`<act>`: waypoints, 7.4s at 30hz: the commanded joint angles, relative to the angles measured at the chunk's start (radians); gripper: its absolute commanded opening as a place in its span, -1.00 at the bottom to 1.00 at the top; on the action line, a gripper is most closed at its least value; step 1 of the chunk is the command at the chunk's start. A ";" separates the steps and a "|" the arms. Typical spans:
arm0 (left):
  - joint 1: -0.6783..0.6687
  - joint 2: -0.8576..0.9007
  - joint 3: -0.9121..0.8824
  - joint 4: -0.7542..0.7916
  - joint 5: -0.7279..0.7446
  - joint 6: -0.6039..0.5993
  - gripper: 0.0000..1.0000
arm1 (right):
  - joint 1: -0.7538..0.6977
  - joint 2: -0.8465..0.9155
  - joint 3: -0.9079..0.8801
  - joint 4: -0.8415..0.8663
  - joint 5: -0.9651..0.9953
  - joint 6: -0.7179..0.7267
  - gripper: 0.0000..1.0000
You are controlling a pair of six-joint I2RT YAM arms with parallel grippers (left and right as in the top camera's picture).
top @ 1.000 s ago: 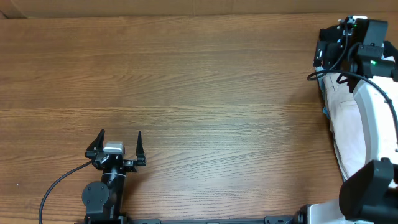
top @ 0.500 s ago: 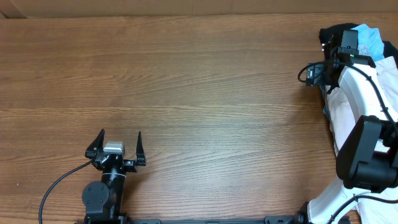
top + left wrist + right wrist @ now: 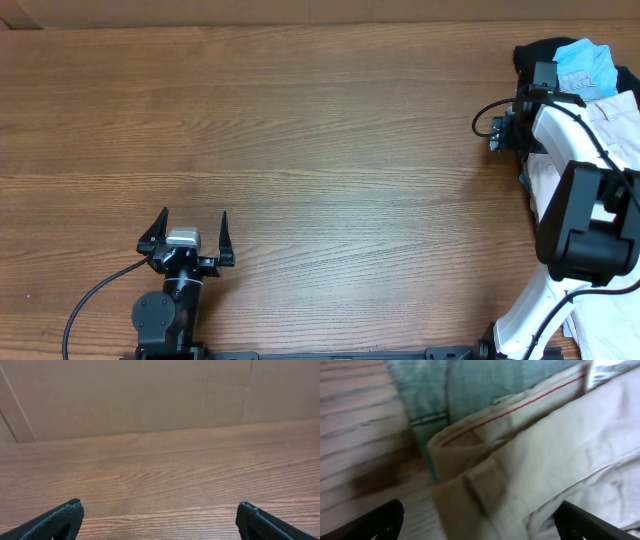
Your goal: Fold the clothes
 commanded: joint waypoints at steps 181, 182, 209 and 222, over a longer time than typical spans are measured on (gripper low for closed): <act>0.085 1.833 1.556 -0.938 0.069 0.010 0.99 | -0.033 -0.419 0.077 -0.044 -0.351 0.391 1.00; 0.099 1.852 1.556 -0.924 0.070 0.010 1.00 | -0.033 -0.419 0.077 -0.044 -0.351 0.391 1.00; 0.239 2.282 1.556 -0.907 0.586 0.285 0.99 | -0.033 -0.419 0.077 -0.044 -0.351 0.391 1.00; 0.213 2.284 1.556 -0.922 0.544 0.291 -0.85 | -0.033 -0.419 0.077 -0.044 -0.351 0.391 1.00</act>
